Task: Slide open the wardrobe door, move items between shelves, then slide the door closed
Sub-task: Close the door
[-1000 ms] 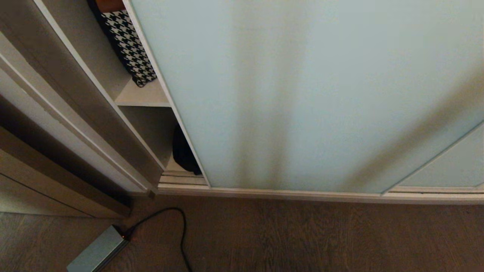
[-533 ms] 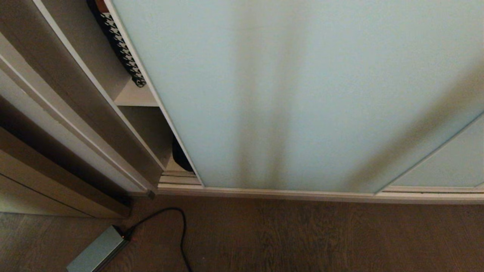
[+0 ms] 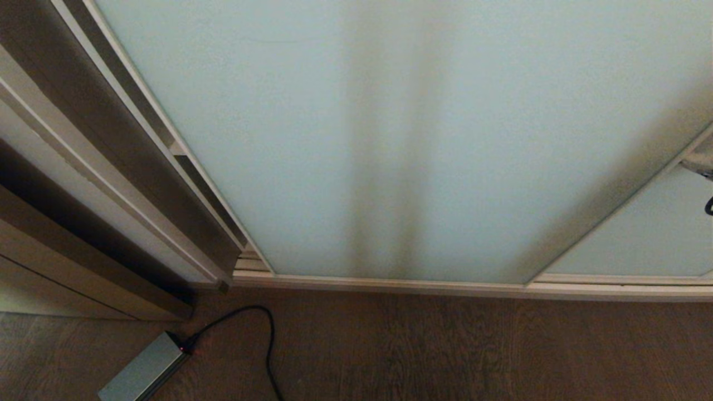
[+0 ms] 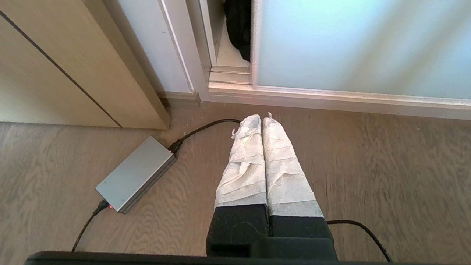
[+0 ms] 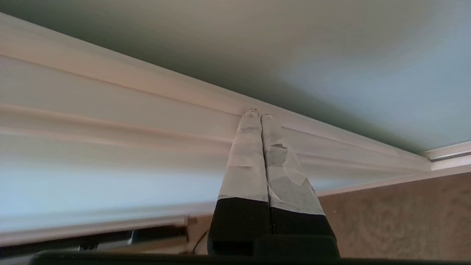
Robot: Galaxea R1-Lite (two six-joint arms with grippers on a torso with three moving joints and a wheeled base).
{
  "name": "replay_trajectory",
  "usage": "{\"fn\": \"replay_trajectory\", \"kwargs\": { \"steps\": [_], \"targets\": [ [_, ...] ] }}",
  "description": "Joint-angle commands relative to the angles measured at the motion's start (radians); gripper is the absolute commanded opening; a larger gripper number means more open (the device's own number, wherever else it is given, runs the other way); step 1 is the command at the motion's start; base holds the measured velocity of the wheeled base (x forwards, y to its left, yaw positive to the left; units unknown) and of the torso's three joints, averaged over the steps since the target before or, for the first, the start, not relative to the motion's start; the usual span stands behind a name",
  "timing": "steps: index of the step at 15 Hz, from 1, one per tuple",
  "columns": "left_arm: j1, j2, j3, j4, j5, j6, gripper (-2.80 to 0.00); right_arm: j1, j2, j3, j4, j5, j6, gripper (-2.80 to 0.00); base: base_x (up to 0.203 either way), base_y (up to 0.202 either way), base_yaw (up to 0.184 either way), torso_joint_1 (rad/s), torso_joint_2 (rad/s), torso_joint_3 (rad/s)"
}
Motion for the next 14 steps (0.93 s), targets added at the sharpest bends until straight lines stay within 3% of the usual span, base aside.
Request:
{"fn": "replay_trajectory", "kwargs": {
  "steps": [1, 7, 9, 11, 14],
  "targets": [
    [0.001, 0.0, 0.0, -0.001, 0.0, 0.0, -2.8, 0.034, -0.022, 0.058, -0.026, -0.003, 0.002, -2.8, 0.0, 0.0, 0.0, 0.0, 0.0, 0.0],
    [0.001, 0.0, 0.0, -0.001, 0.0, 0.0, -2.8, 0.113, -0.096, 0.182, -0.051, -0.002, -0.009, -2.8, 0.0, 0.0, 0.0, 0.0, 0.0, 0.0],
    [0.001, 0.0, 0.0, 0.0, 0.0, 0.0, -2.8, 0.143, -0.153, 0.247, -0.05, -0.003, -0.05, -2.8, 0.0, 0.0, 0.0, 0.0, 0.0, 0.0],
    [0.0, 0.0, 0.0, -0.001, 0.0, 0.0, -2.8, 0.181, -0.232, 0.305, -0.037, -0.047, -0.151, -2.8, 0.0, 0.0, 0.0, 0.0, 0.0, 0.0],
    [0.001, 0.0, 0.0, 0.0, 0.001, 0.0, -2.8, 0.282, -0.407, 0.435, -0.029, -0.277, -0.408, -2.8, 0.0, 0.0, 0.0, 0.0, 0.0, 0.0]
  ]
}}
